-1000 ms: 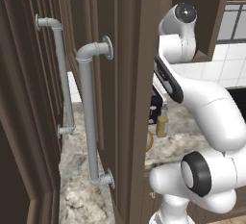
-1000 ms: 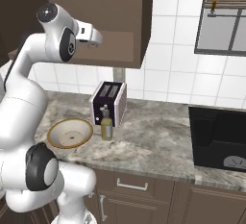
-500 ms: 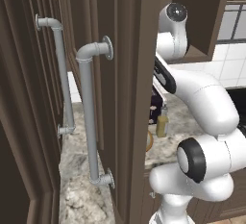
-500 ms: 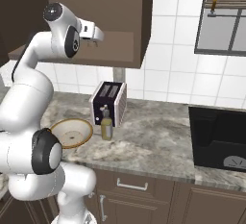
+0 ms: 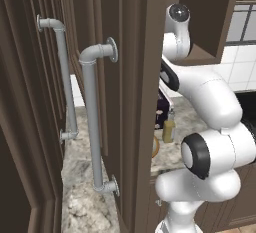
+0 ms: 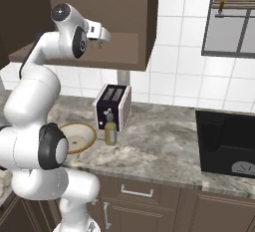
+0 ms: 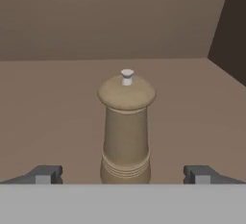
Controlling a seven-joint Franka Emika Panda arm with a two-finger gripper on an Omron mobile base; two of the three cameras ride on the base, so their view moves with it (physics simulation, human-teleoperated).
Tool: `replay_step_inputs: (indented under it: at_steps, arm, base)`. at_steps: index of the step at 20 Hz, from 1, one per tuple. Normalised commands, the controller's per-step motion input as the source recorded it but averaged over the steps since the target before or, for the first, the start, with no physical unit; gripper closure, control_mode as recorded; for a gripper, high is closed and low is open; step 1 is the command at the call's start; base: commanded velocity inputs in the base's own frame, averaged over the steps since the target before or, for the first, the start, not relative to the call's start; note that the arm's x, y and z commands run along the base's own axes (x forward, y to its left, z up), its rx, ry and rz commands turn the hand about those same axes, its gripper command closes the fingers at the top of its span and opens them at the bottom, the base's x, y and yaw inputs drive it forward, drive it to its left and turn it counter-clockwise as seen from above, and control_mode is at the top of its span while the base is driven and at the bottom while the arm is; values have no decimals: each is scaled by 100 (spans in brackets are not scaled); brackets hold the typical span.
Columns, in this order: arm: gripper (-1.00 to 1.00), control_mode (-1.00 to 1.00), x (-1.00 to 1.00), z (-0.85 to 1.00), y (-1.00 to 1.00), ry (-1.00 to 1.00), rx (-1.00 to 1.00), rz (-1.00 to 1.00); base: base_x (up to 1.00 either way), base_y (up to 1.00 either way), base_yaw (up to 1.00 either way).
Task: Retrieve the bottle and the shaker from the cabinet and place them next to the mixing bowl on the counter. Then add garlic from the fridge to the mixing bowl.
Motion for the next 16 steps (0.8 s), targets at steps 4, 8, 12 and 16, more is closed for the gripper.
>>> replay_step_inputs:
  at_steps: [4, 8, 12, 16]
  arm:
    - [-100, -100, 4, -11, 0, 1, 0, 0]
    - [-100, -100, 0, -7, 0, 0, 0, 0]
    - [-100, -100, 1, -4, 0, 0, 0, 0]
    - [-100, -100, 1, -7, -2, 0, 0, 0]
  base:
    - [0, 0, 0]
    - [0, 0, 0]
    - [0, 0, 0]
    - [0, 0, 0]
